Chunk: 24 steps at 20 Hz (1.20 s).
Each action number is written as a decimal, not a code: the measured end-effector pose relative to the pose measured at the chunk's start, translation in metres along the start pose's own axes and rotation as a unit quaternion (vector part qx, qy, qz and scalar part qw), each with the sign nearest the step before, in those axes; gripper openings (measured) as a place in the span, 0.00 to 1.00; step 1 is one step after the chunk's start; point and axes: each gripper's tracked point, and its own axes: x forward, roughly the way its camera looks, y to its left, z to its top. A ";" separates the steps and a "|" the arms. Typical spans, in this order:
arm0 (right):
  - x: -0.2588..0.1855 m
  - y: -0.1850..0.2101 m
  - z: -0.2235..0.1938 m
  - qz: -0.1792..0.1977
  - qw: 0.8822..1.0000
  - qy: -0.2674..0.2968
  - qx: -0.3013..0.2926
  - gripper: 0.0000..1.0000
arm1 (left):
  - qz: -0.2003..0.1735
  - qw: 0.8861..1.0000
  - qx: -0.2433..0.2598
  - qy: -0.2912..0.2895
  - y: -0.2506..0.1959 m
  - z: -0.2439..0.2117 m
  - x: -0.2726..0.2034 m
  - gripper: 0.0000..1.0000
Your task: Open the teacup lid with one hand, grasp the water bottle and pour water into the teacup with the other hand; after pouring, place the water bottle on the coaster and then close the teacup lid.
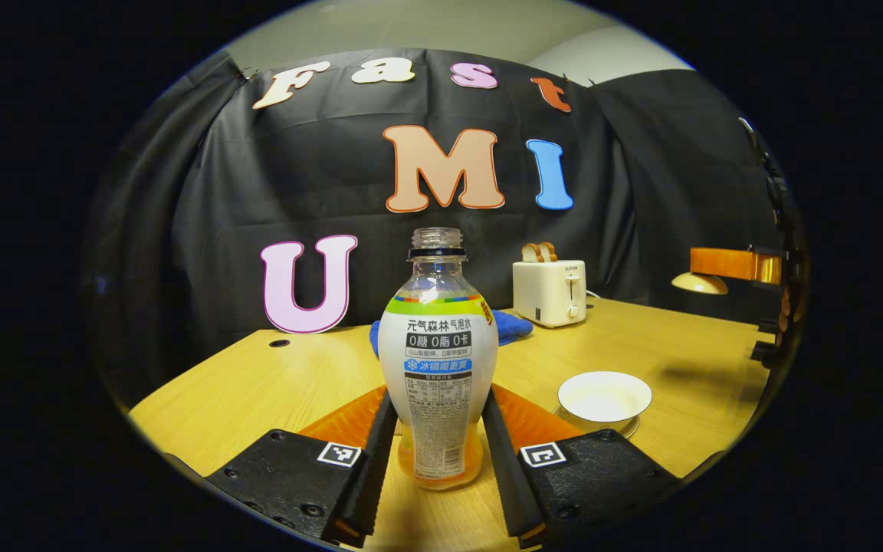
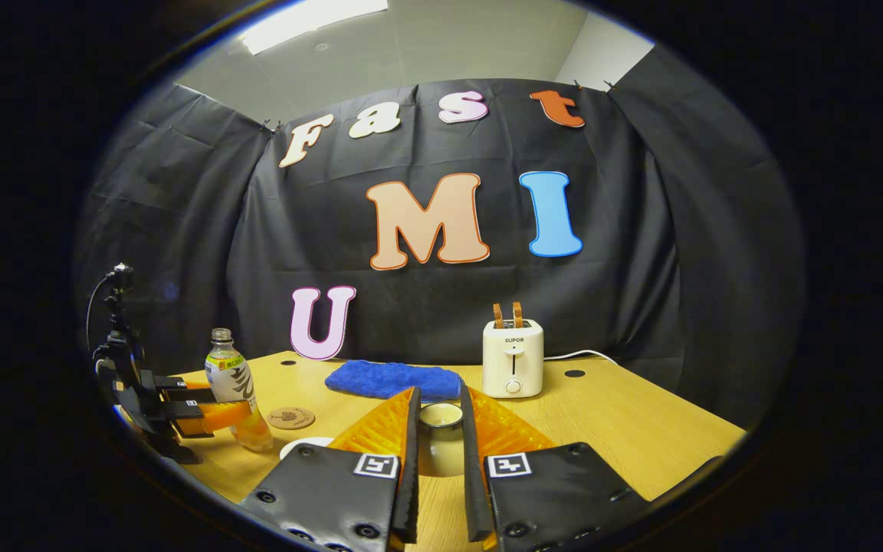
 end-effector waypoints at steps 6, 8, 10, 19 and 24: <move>0.000 0.005 -0.003 0.008 1.000 0.003 0.003 0.28 | 0.018 0.995 0.094 -0.003 0.007 0.011 0.005 0.60; 0.001 0.009 -0.004 0.013 1.000 0.005 0.003 0.28 | 0.023 0.990 0.137 -0.001 0.008 0.012 0.007 0.60; 0.000 0.011 -0.005 0.015 1.000 0.006 0.002 0.28 | 0.021 0.984 0.177 -0.001 0.007 0.013 0.007 0.60; 0.001 0.012 -0.006 0.020 1.000 0.009 0.009 0.28 | 0.019 0.945 0.325 0.023 0.007 -0.004 0.006 0.60; 0.001 0.014 -0.007 0.023 1.000 0.010 0.009 0.28 | 0.019 0.923 0.384 0.030 0.009 -0.007 0.007 0.60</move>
